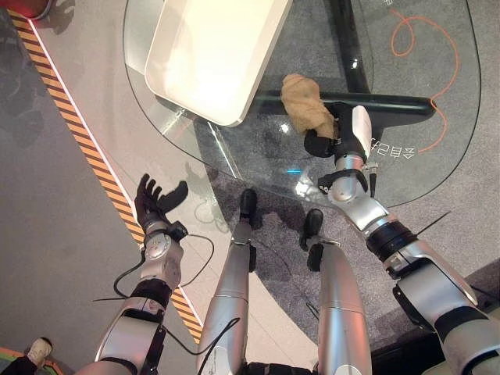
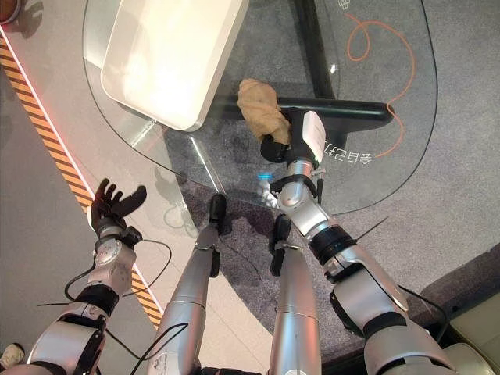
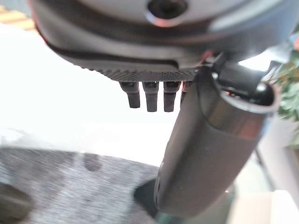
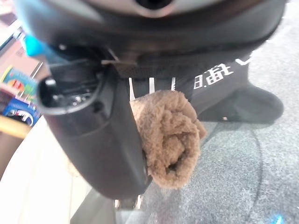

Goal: Wipe the table with a cloth and put it in the basket.

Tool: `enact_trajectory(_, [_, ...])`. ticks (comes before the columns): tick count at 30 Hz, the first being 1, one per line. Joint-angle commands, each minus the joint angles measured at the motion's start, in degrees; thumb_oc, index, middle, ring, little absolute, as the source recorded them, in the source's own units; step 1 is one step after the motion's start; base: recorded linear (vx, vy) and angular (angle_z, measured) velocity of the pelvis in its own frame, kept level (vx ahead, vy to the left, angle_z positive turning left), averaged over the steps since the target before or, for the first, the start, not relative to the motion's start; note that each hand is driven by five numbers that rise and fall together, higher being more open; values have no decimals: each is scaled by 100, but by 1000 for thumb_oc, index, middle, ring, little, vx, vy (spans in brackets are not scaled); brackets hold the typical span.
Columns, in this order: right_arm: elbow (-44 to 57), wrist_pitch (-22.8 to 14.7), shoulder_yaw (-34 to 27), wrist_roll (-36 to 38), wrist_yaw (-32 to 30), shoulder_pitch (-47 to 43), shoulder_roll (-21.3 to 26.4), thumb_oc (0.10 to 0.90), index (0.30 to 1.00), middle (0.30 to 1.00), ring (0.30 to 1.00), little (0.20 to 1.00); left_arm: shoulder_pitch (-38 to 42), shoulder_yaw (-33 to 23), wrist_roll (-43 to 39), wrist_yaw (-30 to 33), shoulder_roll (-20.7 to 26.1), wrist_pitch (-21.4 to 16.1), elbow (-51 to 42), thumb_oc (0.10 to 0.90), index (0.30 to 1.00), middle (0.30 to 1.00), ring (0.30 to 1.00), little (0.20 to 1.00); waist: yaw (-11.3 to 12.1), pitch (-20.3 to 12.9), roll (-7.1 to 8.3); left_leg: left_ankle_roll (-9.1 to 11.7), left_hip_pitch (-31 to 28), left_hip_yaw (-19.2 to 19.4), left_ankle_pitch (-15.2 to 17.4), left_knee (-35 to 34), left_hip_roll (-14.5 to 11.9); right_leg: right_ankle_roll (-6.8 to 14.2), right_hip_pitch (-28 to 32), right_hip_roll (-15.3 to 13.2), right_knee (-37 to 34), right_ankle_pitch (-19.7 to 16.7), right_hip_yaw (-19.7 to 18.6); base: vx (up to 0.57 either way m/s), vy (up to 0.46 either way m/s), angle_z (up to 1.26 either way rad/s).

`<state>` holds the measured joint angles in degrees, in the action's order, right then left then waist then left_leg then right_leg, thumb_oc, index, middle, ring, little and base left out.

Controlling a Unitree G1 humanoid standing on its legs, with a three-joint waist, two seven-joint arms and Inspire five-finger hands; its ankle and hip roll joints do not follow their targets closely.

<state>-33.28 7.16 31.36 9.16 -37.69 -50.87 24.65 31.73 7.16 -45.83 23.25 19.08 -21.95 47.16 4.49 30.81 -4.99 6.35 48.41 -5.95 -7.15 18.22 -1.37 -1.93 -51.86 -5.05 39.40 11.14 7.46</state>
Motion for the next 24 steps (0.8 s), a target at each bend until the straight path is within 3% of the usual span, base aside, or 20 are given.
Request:
enact_trajectory(1, [905, -664, -377, -169, -502, 28, -44, 100, 300, 300, 300, 200, -57, -478, -251, 105, 334, -738, -231, 800, 900, 900, 900, 900, -149, -102, 92, -541, -110, 425, 745, 758, 437, 174, 202, 368, -598, -449, -146, 0, 0, 0])
enact_trajectory(9, [2086, -919, -797, -621, -526, 559, -43, 100, 300, 300, 300, 200, 17, -658, -510, -234, 334, -1128, -1255, 800, 900, 900, 900, 900, -267, -102, 167, -553, -145, 461, 781, 749, 407, 189, 224, 408, -595, -431, -203, 0, 0, 0])
enact_trajectory(24, [3300, -1302, -1260, -1354, -162, 882, -190, 100, 300, 300, 300, 200, -28, -733, -206, -662, -124, -1316, -2810, 800, 900, 900, 900, 900, -346, -102, 191, -566, -210, 519, 814, 697, 396, 221, 314, 437, -674, -415, -240, 0, 0, 0])
